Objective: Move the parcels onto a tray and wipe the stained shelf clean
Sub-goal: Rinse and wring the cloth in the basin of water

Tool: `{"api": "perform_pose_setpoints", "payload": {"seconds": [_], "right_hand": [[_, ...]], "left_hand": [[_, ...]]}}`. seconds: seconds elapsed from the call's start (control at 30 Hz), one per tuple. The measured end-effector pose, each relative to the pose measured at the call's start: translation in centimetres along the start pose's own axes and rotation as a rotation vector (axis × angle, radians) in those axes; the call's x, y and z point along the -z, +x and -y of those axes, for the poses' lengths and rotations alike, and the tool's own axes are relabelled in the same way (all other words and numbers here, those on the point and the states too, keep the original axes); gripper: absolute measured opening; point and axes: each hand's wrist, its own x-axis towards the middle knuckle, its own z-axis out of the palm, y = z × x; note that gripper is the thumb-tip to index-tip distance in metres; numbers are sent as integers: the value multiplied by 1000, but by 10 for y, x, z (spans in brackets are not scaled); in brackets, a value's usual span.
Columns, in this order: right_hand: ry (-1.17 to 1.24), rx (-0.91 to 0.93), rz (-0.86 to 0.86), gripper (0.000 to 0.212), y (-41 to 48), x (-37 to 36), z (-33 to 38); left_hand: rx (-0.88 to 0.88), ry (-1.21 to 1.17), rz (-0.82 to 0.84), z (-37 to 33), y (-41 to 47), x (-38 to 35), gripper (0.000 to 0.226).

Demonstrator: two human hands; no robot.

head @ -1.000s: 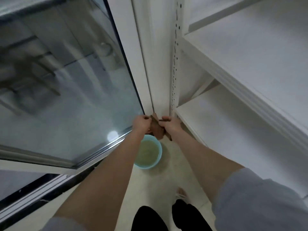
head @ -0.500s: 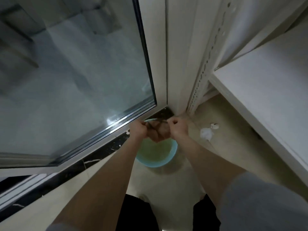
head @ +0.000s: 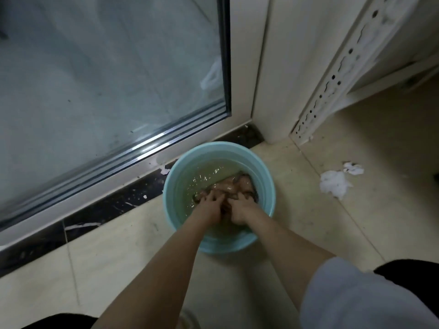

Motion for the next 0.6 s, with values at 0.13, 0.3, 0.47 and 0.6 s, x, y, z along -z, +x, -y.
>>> {"api": "perform_pose_setpoints", "payload": {"seconds": [0.13, 0.3, 0.47, 0.6], "right_hand": [[-128, -2, -159, 45, 24, 4, -10], [-50, -37, -159, 46, 29, 2, 1], [116, -171, -263, 62, 29, 3, -9], [742, -104, -120, 22, 30, 13, 1]], "left_hand": [[30, 74, -60, 13, 21, -13, 55], [-28, 78, -5, 12, 20, -8, 46], [69, -148, -178, 17, 25, 4, 42], [143, -461, -305, 10, 17, 12, 30]]}}
